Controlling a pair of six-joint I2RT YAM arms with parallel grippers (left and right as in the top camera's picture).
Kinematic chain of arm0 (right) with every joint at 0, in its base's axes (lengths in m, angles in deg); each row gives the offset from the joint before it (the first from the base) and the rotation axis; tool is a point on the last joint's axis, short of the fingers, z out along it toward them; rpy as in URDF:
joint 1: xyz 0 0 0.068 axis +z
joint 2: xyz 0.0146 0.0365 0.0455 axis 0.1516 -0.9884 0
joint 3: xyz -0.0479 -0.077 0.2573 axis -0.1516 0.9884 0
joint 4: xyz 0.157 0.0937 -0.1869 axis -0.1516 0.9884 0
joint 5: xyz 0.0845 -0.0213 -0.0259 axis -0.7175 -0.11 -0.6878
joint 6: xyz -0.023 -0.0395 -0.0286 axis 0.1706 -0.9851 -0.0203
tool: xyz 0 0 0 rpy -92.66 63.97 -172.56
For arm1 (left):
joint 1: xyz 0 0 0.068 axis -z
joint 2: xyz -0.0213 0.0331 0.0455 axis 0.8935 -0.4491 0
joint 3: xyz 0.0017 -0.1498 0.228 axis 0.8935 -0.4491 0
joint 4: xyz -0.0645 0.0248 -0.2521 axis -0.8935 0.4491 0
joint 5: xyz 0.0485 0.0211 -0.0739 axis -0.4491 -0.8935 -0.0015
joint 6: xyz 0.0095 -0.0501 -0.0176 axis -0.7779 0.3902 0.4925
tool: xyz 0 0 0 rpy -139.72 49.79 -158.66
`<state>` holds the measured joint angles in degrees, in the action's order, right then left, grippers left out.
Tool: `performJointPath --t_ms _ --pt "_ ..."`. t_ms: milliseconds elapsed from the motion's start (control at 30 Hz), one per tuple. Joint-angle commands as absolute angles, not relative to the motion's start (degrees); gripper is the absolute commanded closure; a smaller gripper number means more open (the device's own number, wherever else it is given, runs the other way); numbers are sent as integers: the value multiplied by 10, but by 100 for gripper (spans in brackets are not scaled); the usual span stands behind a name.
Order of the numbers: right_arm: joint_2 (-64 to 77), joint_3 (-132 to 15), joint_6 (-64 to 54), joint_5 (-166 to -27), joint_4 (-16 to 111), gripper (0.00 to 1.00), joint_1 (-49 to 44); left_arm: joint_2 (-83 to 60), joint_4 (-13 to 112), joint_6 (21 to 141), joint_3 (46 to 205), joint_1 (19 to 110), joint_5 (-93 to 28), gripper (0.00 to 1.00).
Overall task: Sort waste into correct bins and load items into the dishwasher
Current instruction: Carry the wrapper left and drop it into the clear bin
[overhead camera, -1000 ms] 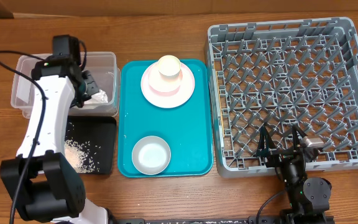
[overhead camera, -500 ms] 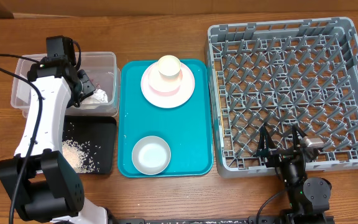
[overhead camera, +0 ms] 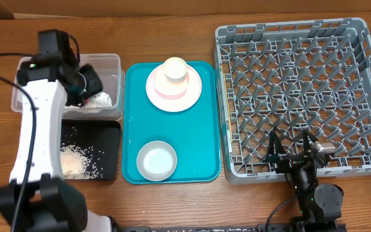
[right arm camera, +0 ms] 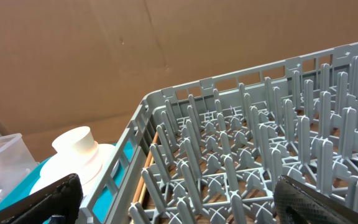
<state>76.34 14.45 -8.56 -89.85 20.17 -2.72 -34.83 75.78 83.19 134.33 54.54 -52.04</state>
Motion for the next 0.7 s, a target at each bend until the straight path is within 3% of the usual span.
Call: performJointPath --t_ms 0,100,667 --pt "768 151 -85 -896 198 0 -30 -310 759 820 1363 543 -417 20" --pt "768 151 -85 -896 198 0 -30 -308 766 820 1362 543 -414 0" --pt "755 109 -27 -968 239 0 -30 -310 767 820 1362 543 -414 0"
